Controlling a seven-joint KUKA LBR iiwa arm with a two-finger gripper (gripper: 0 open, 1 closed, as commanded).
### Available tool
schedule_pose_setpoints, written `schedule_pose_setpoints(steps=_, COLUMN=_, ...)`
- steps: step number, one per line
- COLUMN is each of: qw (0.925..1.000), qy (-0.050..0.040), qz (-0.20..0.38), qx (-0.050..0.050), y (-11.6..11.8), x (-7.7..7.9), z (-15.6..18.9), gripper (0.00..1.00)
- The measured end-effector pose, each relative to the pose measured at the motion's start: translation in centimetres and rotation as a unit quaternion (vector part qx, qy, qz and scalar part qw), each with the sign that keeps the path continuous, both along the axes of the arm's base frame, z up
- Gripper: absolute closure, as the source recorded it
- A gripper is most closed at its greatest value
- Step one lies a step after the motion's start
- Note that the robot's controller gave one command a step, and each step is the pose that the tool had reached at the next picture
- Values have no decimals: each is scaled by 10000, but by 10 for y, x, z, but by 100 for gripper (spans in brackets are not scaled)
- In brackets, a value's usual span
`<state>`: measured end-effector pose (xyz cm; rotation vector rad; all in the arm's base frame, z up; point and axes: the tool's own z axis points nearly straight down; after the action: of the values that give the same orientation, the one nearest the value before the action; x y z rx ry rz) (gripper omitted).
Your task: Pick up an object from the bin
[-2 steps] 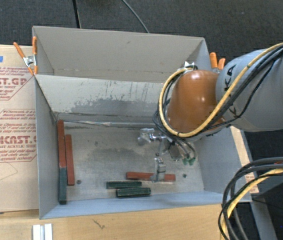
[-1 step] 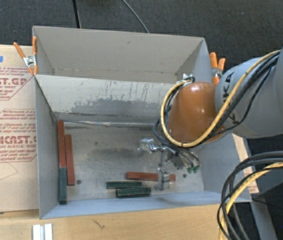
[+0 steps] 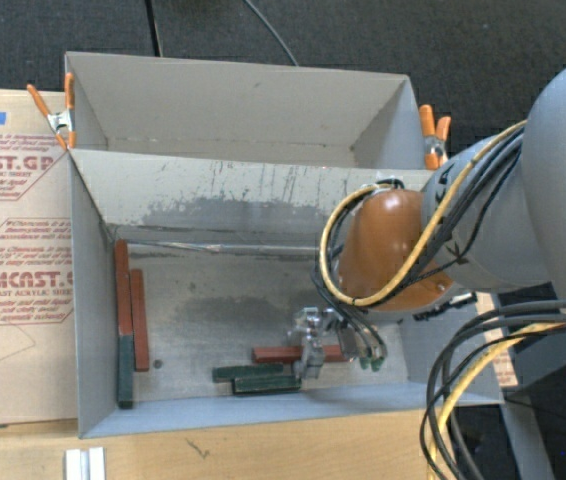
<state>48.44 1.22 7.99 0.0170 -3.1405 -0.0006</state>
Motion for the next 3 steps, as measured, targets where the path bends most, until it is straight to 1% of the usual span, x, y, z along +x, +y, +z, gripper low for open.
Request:
schedule_pose_setpoints(steps=2, qw=10000, qy=8, qz=-1, qx=1, y=0, x=0, z=2, gripper=100)
schedule_pose_setpoints(steps=3, qw=9980, qy=-27, qz=625, qx=-4, y=14, x=18, z=42, gripper=100)
